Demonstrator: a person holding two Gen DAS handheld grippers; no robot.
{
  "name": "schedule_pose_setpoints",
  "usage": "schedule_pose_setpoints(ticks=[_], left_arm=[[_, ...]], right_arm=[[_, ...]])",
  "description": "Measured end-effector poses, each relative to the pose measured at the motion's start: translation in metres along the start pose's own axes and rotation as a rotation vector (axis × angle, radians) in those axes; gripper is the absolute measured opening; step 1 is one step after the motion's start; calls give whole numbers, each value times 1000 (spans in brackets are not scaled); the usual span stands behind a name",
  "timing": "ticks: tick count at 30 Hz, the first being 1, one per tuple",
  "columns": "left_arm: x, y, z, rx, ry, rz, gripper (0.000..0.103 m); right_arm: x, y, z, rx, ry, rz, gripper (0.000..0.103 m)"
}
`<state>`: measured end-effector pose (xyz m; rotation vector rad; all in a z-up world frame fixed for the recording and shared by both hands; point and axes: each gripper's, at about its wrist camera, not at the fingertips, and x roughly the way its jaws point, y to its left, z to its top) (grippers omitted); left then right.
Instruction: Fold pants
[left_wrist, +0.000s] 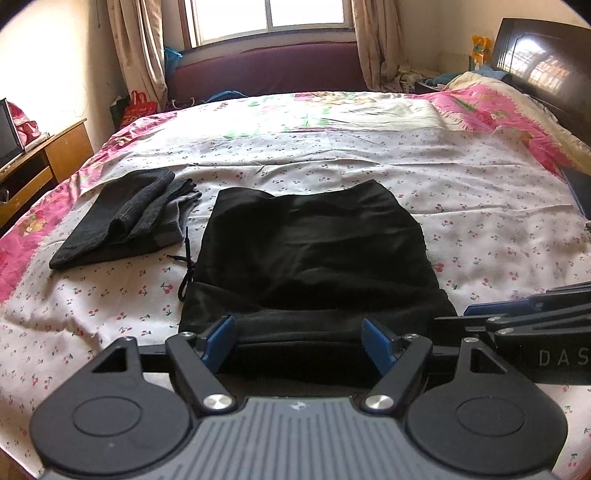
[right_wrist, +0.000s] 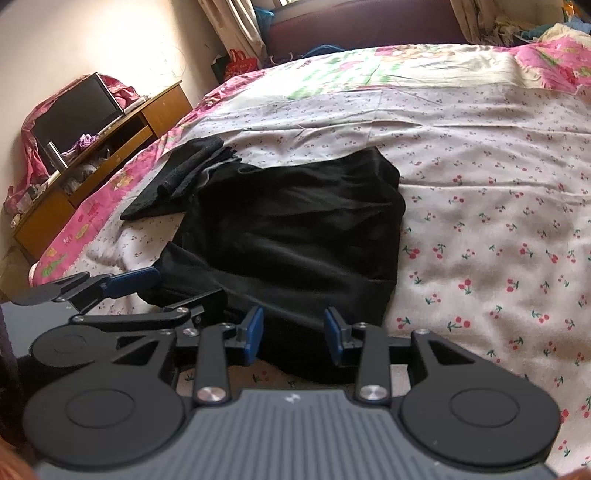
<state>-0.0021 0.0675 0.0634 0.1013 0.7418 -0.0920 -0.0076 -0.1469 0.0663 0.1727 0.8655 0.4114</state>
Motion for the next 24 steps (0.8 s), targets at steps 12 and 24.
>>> schedule_pose_setpoints(ticks=[12,24], left_arm=[[5,1,-6,-14,31,-4,90],[8,3,-10,-16,39,8,96]], right_arm=[[6,-4,-8,16,27,-3,40],[8,-5,-11,19,34,-9,43]])
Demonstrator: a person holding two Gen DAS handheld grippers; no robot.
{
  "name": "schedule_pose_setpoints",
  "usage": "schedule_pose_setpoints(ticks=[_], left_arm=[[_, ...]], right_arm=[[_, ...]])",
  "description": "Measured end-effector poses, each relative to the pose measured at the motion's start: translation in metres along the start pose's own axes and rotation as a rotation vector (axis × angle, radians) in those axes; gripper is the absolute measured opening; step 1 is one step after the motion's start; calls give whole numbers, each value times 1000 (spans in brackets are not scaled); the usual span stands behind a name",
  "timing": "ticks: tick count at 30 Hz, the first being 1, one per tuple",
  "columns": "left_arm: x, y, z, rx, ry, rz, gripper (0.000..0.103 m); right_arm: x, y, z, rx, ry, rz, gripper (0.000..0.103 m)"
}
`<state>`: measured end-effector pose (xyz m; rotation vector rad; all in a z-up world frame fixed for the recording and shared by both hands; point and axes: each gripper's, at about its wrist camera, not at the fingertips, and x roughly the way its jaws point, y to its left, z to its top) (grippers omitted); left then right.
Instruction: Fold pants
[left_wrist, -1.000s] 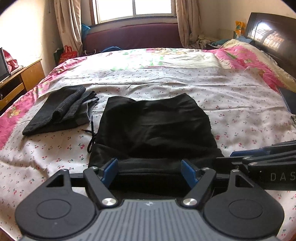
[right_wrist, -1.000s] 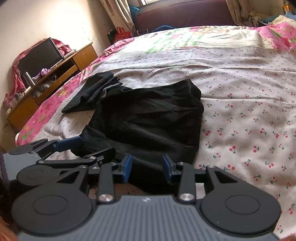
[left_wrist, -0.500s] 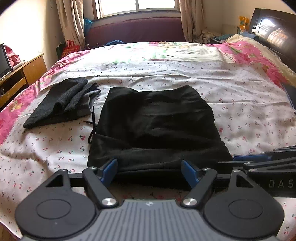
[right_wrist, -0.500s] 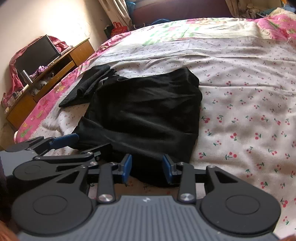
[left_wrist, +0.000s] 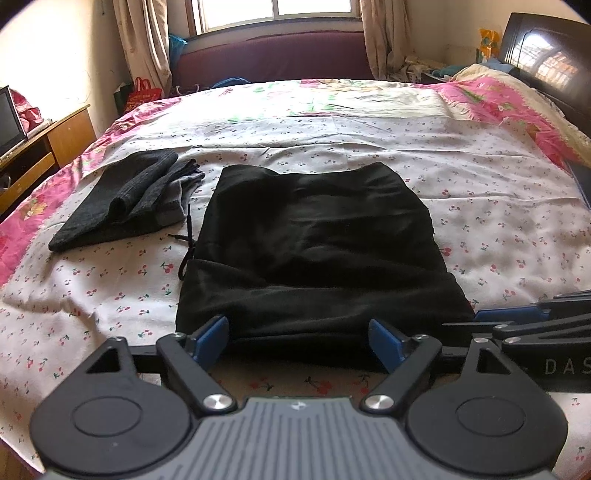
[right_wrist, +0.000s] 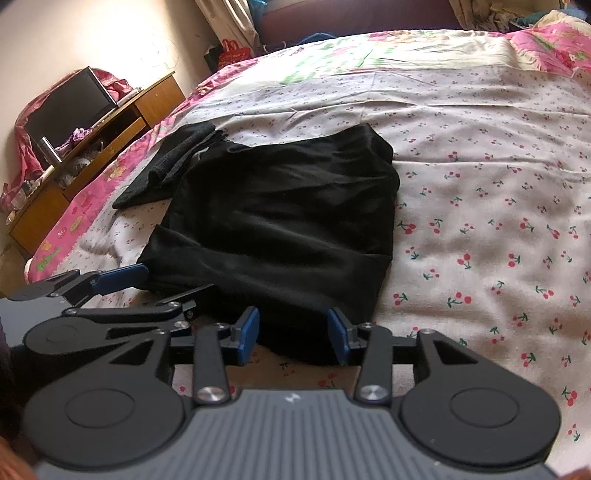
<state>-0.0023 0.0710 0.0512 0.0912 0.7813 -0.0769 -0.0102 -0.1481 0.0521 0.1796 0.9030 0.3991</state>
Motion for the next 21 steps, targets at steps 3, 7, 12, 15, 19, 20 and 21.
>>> schedule_pose_setpoints(ticks=[3,7,12,15,19,20,21], left_arm=[[0,0,-1,-1,5,0,96],[1,0,-2,-2,11,1,97],[2,-1,-3,1,15,5,97],[3,-1,-4,2,19,10,97],[3,-3,-4,3,20,19,97],[3,-3,-4,3,20,20,97],[2,-2,-4,3,20,20,97]], right_arm=[[0,-1,-1,4,2,-2,44],[2,-2,-2,8,6,-4,44],[2,-3,-4,12,10,-4,44],[3,-3,-4,14,12,-5,44],[3,-4,-4,18,15,-5,44],[4,-3,-5,17,15,-5,44],[3,-3,-5,17,14,-6,44]])
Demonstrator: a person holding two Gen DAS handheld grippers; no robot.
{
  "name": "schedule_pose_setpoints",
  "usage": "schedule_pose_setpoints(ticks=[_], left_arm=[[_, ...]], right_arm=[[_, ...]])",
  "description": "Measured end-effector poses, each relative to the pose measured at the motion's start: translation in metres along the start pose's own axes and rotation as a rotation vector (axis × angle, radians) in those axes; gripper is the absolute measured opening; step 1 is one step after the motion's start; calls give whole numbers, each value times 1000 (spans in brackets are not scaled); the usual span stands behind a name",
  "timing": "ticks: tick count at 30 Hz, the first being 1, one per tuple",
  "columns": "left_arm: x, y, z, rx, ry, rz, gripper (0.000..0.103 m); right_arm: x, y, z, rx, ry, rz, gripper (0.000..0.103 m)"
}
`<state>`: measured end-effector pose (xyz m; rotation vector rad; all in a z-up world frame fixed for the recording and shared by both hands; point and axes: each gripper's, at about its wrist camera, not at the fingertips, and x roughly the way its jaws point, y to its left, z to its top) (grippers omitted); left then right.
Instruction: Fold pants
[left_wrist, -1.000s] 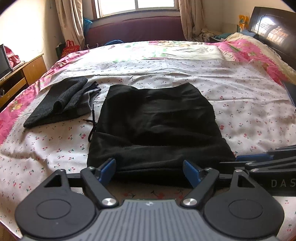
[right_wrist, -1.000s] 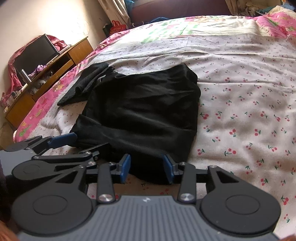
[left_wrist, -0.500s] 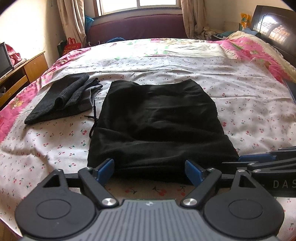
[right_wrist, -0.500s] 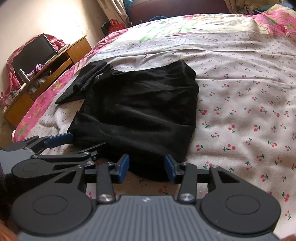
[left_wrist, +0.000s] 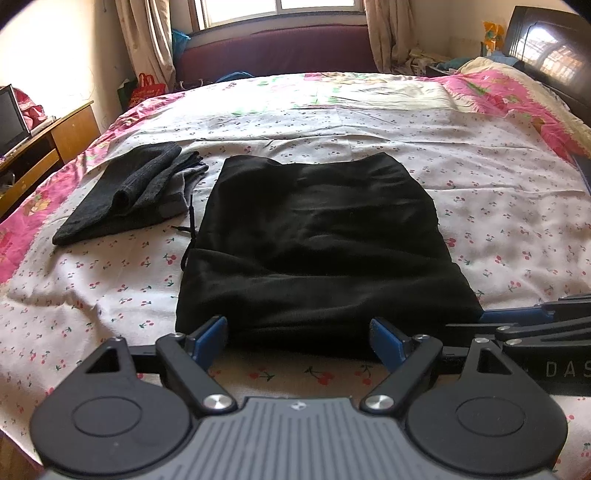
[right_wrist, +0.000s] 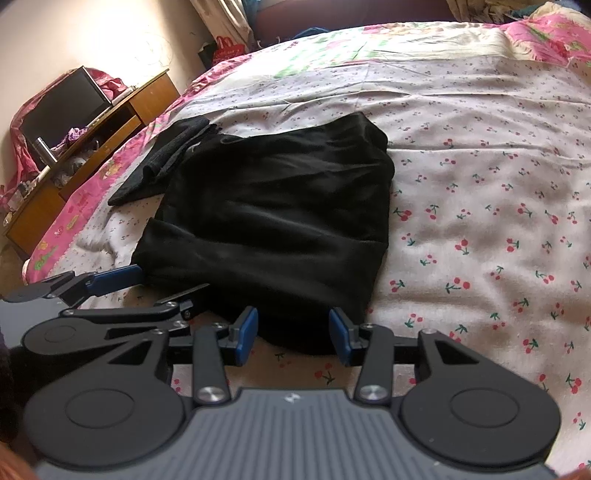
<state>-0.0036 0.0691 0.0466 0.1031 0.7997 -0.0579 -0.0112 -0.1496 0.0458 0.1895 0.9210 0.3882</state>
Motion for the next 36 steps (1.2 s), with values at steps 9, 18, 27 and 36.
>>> schedule_pose_setpoints(ticks=[9,18,27,36], left_arm=[[0,-2,1,13,10,27,97],[1,-2,0,11,10,26,97],[1,-2,0,12,10,26,97],[2,-4,-2,18,15,35,97]], right_arm=[[2,0,-2,-4,9,0,44],[2,0,-2,-4,10,0,44],[3,0,-2,-3,11,0,44],[4,0,-5,0,17,-4,44]])
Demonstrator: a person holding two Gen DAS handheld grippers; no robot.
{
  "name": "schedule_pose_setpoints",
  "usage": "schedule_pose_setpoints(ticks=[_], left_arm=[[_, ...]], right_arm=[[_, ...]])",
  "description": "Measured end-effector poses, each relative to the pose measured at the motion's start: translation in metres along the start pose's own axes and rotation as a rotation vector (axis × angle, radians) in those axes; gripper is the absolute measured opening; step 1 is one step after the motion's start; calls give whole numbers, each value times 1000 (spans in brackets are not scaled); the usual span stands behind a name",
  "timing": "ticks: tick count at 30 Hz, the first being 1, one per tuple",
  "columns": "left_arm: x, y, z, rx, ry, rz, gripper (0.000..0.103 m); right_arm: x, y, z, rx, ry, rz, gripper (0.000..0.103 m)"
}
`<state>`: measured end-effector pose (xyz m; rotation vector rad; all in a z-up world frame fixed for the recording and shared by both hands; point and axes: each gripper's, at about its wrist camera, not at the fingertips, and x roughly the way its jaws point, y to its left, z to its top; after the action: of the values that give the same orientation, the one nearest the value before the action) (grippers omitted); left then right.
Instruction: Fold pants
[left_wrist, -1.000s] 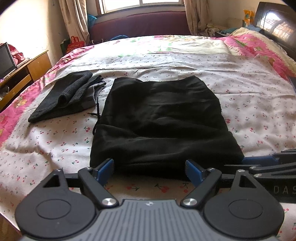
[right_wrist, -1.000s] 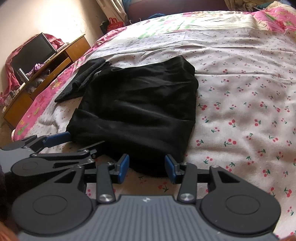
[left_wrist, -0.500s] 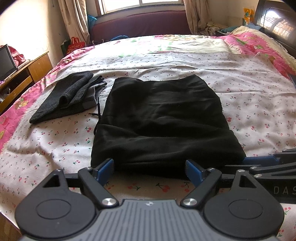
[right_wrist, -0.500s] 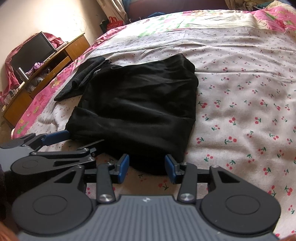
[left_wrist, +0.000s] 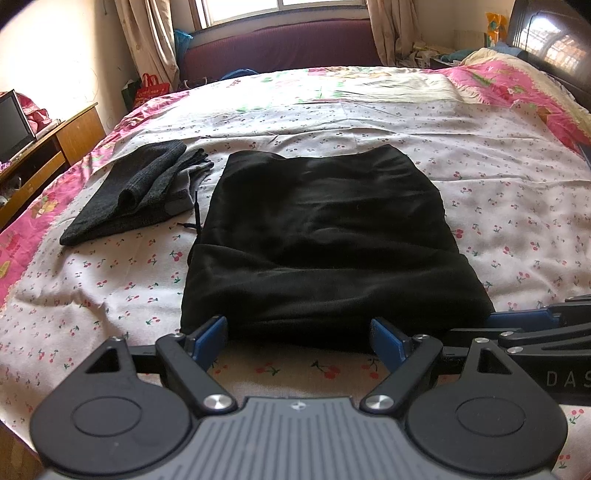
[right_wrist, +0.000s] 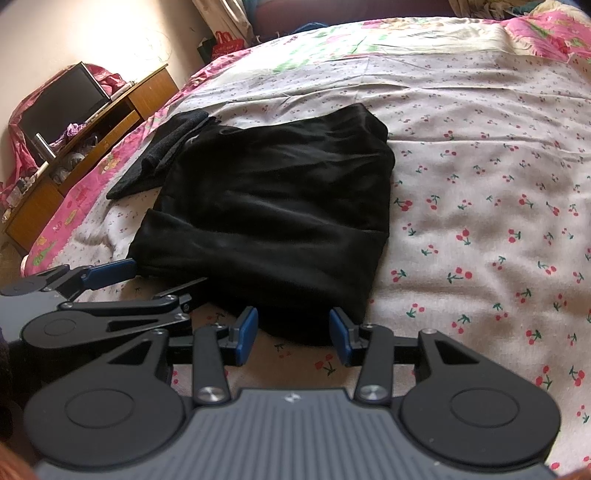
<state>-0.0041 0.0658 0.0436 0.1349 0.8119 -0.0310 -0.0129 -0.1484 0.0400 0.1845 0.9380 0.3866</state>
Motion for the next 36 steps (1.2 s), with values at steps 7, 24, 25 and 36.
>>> schedule_pose_setpoints(ticks=[7,24,25,36], left_arm=[[1,-1,-1,3,0,3,97],[3,-1,-2,5,2,2,96],[3,-1,-3,5,3,1,96],[3,-4,-4,16,4,-6,96]], right_arm=[[1,0,-1,4,7,-2,44],[4,-1,-2,6,18,-6,44],[5,-1,-2,6,20,-6,44],[3,-3,-4,17,24,-15,44]])
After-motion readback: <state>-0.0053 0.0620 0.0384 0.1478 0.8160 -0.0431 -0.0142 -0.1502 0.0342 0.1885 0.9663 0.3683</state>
